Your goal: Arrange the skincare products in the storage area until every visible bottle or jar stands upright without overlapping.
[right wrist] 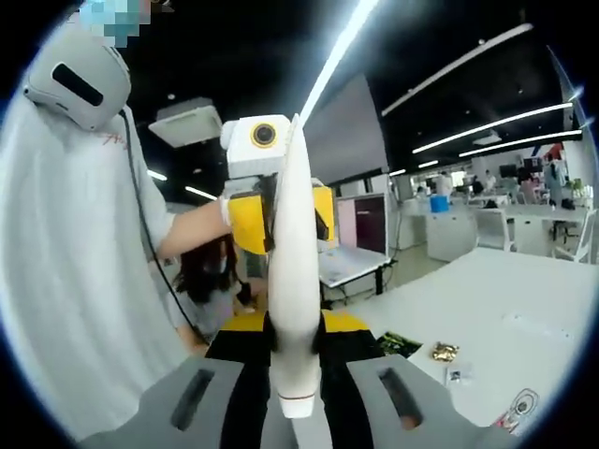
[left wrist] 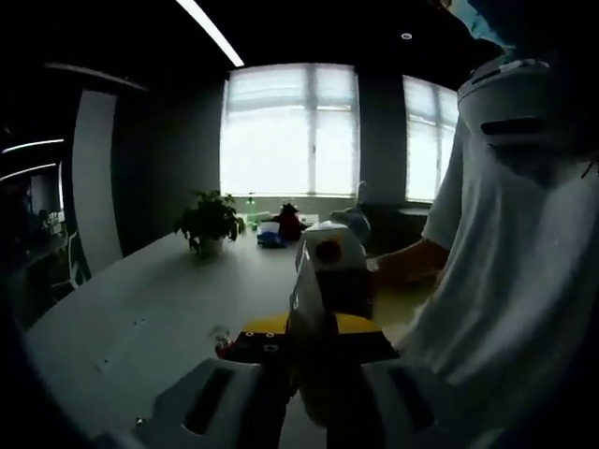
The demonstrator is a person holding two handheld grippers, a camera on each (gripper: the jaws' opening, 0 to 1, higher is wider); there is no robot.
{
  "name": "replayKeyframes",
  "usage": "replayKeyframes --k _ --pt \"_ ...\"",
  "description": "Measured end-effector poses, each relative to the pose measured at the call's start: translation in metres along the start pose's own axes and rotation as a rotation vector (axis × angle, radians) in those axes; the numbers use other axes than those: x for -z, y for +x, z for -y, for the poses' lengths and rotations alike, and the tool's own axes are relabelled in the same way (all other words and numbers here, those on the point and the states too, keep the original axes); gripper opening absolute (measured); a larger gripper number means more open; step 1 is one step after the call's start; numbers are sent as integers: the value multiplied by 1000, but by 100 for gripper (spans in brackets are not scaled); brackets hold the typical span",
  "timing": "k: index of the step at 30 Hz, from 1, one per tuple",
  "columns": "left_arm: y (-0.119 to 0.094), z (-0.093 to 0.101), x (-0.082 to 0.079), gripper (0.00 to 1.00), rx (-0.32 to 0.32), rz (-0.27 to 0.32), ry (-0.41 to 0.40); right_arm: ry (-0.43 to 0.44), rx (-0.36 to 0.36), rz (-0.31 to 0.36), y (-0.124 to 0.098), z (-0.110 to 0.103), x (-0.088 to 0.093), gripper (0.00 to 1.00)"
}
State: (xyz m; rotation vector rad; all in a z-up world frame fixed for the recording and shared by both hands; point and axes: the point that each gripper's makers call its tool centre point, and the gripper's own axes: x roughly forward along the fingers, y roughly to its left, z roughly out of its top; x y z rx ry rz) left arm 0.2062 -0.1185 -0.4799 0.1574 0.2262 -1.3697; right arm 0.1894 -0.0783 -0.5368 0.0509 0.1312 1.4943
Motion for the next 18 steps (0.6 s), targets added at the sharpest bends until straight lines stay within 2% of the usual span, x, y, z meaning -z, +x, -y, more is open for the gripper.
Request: replayKeyframes --k 6,18 --pt "2 -1 5 16 -7 -21 9 -3 4 -14 2 2 5 19" --pt "14 -5 30 15 -17 -71 23 -29 37 -119 2 14 32 20"
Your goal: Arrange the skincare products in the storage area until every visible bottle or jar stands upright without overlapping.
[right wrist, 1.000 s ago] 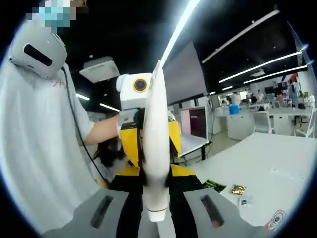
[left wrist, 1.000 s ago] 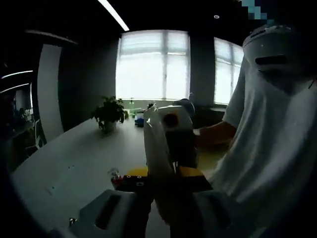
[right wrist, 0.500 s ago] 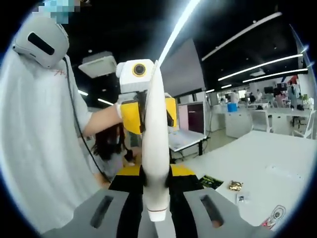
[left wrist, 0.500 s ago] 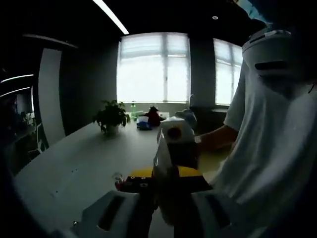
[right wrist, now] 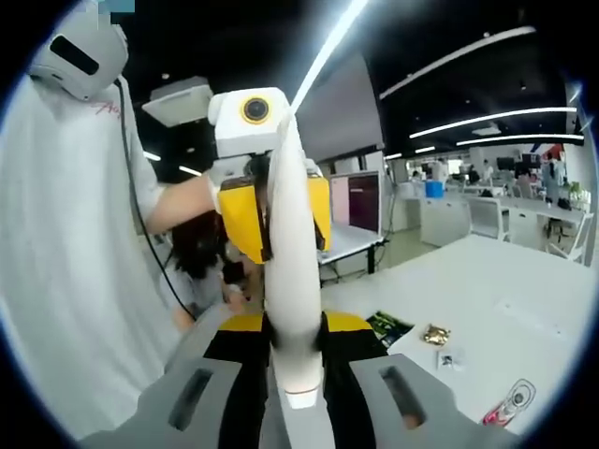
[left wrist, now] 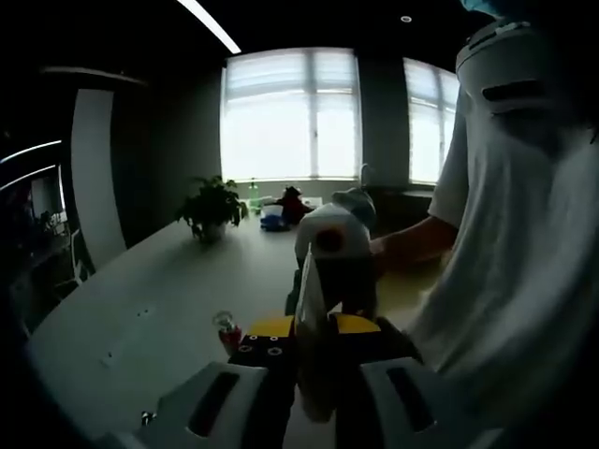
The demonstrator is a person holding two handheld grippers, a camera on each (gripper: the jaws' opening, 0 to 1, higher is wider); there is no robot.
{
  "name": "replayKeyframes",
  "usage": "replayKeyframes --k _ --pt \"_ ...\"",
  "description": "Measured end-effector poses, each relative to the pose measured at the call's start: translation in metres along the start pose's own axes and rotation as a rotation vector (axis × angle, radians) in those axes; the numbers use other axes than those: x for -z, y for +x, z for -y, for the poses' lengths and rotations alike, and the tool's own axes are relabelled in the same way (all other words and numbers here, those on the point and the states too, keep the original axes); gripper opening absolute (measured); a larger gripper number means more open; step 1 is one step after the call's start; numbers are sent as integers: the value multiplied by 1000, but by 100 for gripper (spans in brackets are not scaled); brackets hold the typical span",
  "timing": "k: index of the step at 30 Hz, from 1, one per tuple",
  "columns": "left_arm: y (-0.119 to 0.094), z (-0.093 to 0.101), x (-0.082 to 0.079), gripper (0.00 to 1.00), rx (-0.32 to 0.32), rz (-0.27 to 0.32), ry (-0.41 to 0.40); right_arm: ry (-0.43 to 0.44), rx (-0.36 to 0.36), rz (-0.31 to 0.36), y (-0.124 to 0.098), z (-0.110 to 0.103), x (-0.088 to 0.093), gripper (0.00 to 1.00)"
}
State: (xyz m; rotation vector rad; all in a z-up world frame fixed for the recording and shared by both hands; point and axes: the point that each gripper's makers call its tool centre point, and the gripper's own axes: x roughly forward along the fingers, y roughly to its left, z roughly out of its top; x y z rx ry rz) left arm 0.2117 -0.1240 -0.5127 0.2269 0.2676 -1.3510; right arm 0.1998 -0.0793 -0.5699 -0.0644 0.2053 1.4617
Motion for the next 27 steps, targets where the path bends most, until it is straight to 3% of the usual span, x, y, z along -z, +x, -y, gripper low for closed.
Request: replayKeyframes --k 17,27 --pt "38 -9 53 15 8 -126 15 -48 131 -225 -4 33 68 21" --pt "66 -21 90 15 15 -197 -24 -37 187 -312 -3 53 108 22"
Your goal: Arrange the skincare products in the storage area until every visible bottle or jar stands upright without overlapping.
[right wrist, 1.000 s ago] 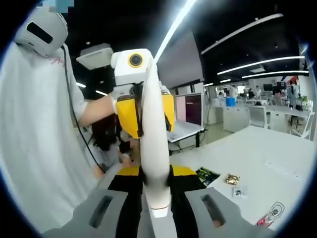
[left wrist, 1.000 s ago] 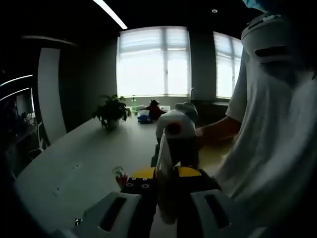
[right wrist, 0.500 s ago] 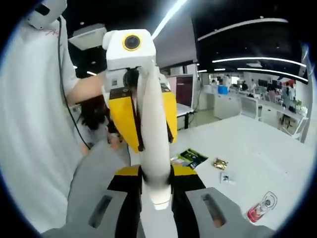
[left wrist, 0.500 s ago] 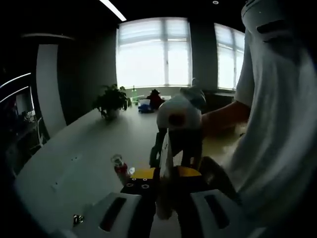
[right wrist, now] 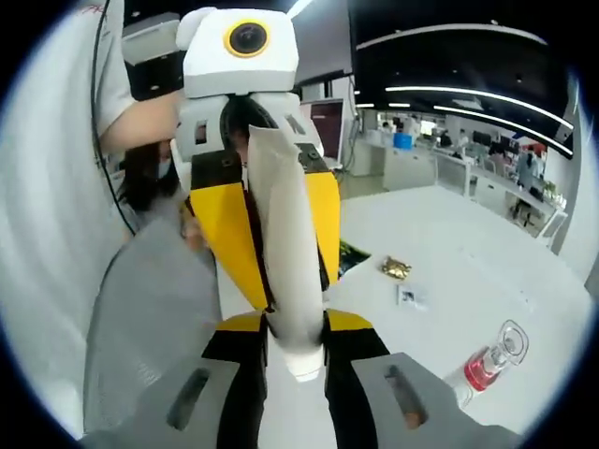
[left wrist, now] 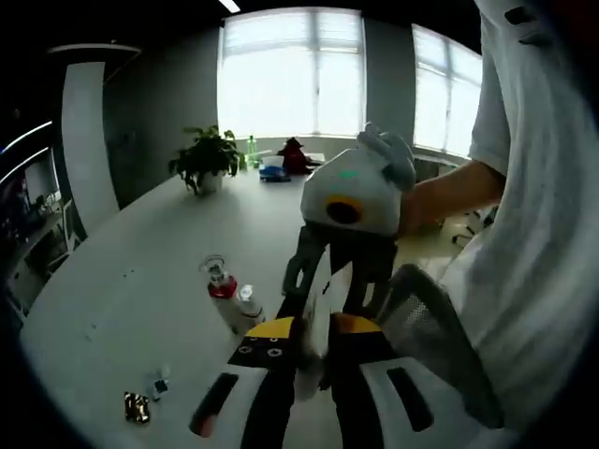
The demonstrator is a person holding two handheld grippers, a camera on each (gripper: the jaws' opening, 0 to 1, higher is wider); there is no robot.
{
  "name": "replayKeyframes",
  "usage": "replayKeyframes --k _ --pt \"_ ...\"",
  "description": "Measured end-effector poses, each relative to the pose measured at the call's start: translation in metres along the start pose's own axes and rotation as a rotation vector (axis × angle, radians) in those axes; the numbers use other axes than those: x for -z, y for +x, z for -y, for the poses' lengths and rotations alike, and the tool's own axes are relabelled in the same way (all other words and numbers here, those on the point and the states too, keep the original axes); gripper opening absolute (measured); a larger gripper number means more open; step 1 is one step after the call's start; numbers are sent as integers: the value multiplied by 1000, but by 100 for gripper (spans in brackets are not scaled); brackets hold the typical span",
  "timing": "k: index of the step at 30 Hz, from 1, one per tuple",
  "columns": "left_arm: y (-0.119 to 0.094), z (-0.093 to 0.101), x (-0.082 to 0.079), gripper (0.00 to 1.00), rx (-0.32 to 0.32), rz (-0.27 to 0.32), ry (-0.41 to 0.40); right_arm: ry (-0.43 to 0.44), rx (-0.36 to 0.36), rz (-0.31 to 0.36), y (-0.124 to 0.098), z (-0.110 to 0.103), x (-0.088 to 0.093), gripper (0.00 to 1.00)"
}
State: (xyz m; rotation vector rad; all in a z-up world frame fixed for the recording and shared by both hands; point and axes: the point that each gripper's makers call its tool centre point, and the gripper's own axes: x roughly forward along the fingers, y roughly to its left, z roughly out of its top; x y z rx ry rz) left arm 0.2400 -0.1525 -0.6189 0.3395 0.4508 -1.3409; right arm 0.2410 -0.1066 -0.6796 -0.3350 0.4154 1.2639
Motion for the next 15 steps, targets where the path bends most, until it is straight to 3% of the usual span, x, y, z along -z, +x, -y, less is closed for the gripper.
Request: replayKeyframes --k 15 --pt "37 -21 54 15 -20 -108 52 43 91 -73 20 26 50 22"
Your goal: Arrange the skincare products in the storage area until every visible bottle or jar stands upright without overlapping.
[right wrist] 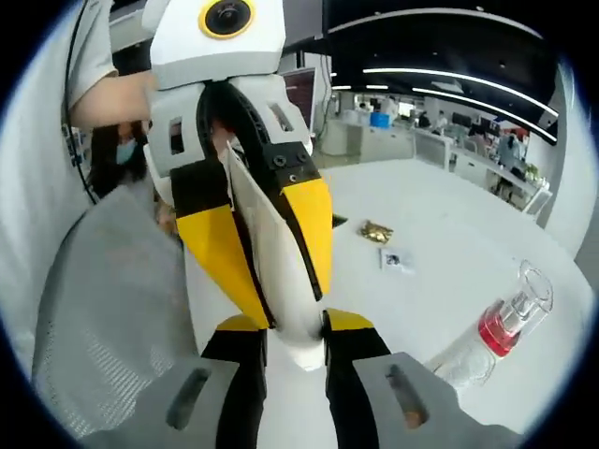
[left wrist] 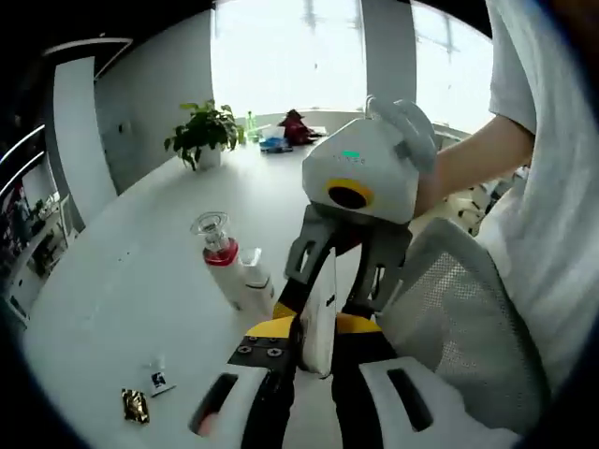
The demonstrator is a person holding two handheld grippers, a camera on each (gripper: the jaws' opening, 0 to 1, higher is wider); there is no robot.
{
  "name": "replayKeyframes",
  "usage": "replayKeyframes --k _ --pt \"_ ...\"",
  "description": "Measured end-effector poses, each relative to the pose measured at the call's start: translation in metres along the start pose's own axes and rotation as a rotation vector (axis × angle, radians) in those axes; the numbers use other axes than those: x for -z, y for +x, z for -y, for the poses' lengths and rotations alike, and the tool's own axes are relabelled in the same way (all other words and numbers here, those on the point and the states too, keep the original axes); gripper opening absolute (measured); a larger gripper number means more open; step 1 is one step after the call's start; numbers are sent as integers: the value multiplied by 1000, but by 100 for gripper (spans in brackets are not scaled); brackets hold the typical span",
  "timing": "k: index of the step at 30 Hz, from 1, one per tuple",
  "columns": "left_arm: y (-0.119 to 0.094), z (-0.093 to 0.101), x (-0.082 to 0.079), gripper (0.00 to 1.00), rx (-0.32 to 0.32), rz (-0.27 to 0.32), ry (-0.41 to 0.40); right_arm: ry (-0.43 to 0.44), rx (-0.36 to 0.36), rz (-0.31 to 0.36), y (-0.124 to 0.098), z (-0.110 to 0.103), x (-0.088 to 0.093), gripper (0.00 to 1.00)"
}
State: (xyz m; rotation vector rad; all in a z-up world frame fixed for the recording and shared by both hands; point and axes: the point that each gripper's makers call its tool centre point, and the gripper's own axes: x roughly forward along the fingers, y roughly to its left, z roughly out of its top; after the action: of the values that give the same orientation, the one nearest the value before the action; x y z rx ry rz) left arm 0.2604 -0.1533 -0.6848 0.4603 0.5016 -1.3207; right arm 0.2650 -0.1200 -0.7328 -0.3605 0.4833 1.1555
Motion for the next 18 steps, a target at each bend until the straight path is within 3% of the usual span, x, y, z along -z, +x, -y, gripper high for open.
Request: replayKeyframes --k 4,5,18 --pt "3 -6 14 14 -8 -38 -11 18 2 -6 3 3 7 21" --pt "3 -10 13 14 -7 -15 -28 27 5 11 3 4 6 21" --pt "9 -34 5 14 -35 -11 -16 102 69 36 2 23 10 24"
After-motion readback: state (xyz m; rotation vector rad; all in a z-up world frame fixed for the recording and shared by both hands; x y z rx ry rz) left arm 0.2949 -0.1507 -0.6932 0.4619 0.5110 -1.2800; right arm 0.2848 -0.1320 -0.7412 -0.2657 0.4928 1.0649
